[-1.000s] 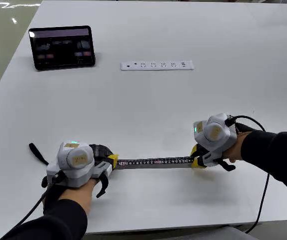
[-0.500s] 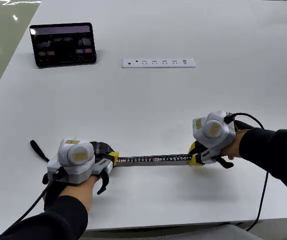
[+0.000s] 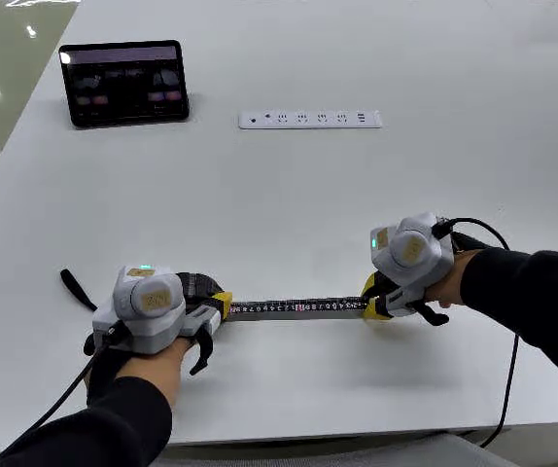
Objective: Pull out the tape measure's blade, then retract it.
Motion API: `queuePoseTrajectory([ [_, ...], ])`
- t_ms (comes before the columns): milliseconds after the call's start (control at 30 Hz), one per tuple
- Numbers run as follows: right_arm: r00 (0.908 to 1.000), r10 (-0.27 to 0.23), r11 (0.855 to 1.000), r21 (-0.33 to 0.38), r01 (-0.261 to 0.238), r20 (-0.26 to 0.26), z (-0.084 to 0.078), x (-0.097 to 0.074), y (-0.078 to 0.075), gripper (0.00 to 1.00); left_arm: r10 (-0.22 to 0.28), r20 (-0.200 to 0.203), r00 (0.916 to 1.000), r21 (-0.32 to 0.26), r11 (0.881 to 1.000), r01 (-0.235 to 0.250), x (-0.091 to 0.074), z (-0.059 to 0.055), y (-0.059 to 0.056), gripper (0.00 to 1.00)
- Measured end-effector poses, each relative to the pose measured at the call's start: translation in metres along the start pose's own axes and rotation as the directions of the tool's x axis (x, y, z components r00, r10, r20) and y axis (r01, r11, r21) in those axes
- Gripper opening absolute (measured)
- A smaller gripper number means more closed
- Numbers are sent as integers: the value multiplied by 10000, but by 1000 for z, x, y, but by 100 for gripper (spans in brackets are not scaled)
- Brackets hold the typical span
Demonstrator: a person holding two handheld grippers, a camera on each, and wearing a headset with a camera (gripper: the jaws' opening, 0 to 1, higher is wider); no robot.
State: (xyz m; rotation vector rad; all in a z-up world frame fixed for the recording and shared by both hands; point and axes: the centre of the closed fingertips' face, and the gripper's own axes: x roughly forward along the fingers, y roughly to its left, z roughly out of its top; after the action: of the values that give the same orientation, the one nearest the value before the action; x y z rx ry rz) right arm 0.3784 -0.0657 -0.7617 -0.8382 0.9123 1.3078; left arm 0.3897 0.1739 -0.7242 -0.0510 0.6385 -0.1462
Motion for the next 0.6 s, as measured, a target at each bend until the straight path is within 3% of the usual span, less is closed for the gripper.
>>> queuePoseTrajectory([
  [600,9998,-32,10000,20,32,208,9,3,1,10,-27,1,10000,-119,9999,27,0,0,0,59],
])
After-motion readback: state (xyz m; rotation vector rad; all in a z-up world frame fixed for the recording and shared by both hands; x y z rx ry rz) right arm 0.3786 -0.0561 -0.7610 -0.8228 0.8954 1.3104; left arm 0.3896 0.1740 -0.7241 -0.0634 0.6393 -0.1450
